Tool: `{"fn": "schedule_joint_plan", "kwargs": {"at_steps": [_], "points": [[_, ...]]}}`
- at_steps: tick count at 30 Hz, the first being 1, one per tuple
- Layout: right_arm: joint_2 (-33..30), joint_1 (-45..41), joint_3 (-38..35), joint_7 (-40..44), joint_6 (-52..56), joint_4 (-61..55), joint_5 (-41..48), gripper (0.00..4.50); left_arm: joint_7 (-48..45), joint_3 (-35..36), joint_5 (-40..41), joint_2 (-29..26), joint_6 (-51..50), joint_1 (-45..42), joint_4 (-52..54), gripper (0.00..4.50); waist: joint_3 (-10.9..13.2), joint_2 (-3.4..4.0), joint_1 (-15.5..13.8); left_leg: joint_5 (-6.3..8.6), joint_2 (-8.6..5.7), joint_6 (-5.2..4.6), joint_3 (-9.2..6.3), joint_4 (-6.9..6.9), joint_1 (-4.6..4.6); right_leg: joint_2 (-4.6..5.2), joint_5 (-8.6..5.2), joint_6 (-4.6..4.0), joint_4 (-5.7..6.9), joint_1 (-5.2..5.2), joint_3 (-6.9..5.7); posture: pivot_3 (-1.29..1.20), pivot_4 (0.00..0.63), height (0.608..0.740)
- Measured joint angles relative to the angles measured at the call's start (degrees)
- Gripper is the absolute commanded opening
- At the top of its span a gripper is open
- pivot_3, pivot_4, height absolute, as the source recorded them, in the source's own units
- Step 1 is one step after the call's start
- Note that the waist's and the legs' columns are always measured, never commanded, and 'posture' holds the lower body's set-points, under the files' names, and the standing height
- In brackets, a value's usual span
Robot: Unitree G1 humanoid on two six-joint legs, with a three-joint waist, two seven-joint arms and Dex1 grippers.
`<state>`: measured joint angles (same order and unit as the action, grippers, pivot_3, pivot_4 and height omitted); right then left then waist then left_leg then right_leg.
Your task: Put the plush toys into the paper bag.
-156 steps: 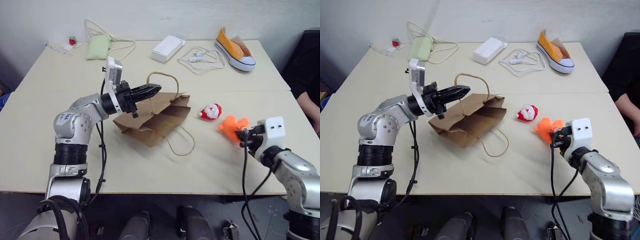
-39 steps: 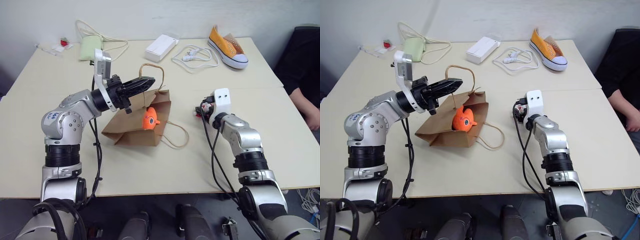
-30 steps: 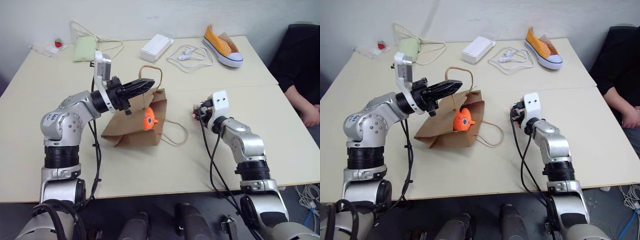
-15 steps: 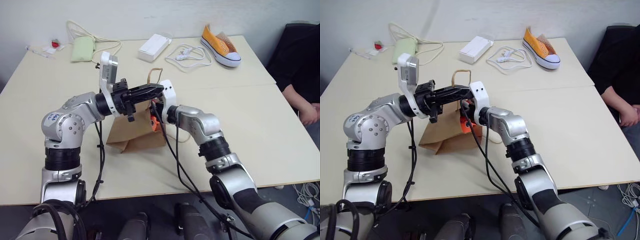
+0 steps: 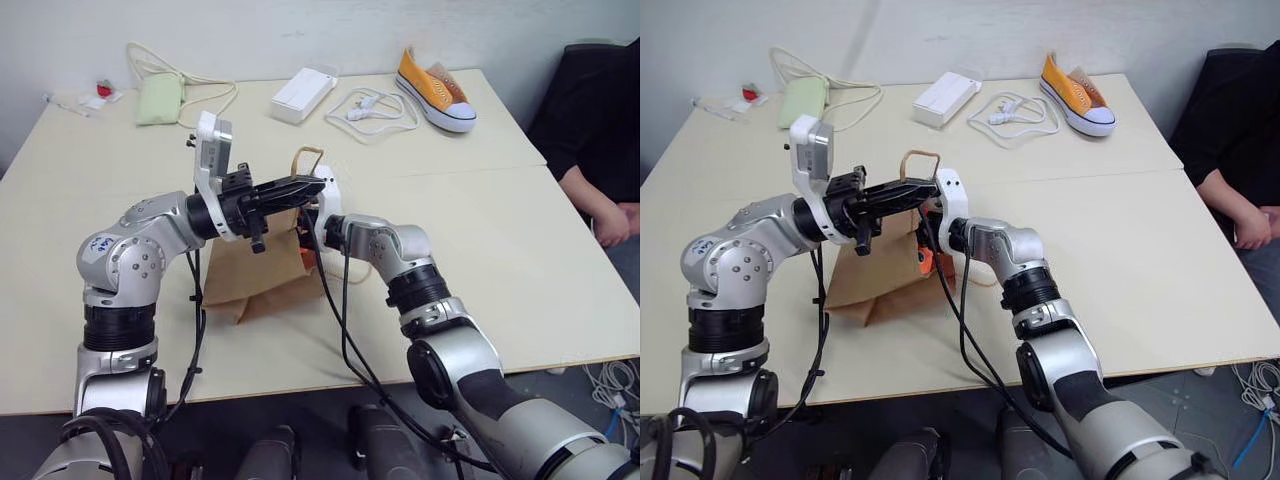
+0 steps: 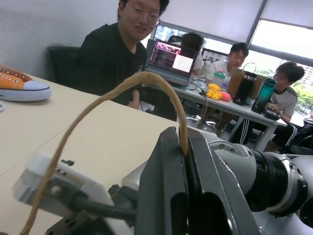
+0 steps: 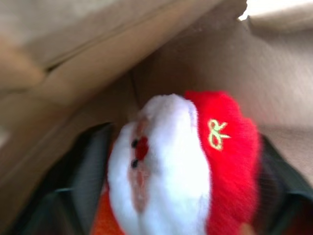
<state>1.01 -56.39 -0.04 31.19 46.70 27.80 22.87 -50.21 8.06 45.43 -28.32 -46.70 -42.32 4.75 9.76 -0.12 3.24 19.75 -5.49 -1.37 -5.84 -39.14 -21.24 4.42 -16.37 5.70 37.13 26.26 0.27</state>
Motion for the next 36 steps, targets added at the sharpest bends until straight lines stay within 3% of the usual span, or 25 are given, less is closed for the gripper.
{"fn": "schedule_joint_plan", "kwargs": {"at_steps": [6,13,16,19,23,29,36], "points": [[-8.1,9.7,-1.5,-1.1,12.9,-23.6,4.7,4.48,0.0,0.9,-0.4,-1.4,1.1,-0.3,-3.3,0.0,0.0,0.0,-0.4,0.0,-0.05,-0.01,0.01,-0.02,-0.08,0.03,0.0,0.0,-0.02,0.07,0.01,0.0,0.15,0.74],[-14.5,20.7,-13.0,-7.0,27.6,-45.3,12.4,4.48,0.0,1.6,-0.2,-2.1,1.0,-0.7,-3.5,0.0,0.0,-0.01,-0.8,0.0,-0.03,-0.01,0.1,0.03,-0.08,0.02,0.0,0.0,-0.05,0.08,0.07,0.0,0.15,0.74],[-15.0,26.1,-16.0,-9.4,30.7,-47.8,12.9,4.48,0.0,2.1,-0.1,-2.3,1.0,-0.7,-3.5,0.0,0.0,-0.01,-1.2,0.0,-0.03,-0.01,0.16,0.02,-0.08,0.02,0.0,0.0,-0.05,0.09,0.12,0.0,0.15,0.74],[-14.9,30.2,-14.5,-10.4,29.9,-47.4,12.2,4.48,0.1,2.2,-0.1,-2.3,1.0,-0.6,-3.4,0.0,0.0,-0.01,-1.5,0.0,-0.04,-0.01,0.2,0.01,-0.07,0.02,0.0,0.0,-0.04,0.09,0.15,0.0,0.15,0.74],[-12.1,30.1,-13.7,-11.7,25.2,-42.5,10.9,4.48,0.4,2.1,-0.1,-2.2,0.8,-0.5,-3.2,0.0,0.0,-0.03,-1.5,0.0,-0.04,-0.01,0.22,-0.01,-0.03,0.02,0.0,0.0,-0.02,0.07,0.14,0.0,0.15,0.74],[-6.4,28.1,-14.3,-13.5,21.4,-36.1,11.3,2.54,0.6,2.0,-0.1,-2.1,0.5,-0.6,-3.2,0.0,0.0,-0.04,-1.4,0.0,-0.03,-0.01,0.21,0.01,-0.02,0.01,0.0,0.0,0.01,0.08,0.13,0.0,0.15,0.74],[-6.1,28.1,-14.4,-14.2,21.2,-35.9,13.1,0.01,0.6,1.9,-0.1,-2.1,0.5,-0.6,-3.2,0.0,0.0,-0.04,-1.5,0.0,-0.04,-0.01,0.21,0.0,-0.02,0.02,0.0,0.0,-0.01,0.07,0.12,0.0,0.15,0.74]]}}
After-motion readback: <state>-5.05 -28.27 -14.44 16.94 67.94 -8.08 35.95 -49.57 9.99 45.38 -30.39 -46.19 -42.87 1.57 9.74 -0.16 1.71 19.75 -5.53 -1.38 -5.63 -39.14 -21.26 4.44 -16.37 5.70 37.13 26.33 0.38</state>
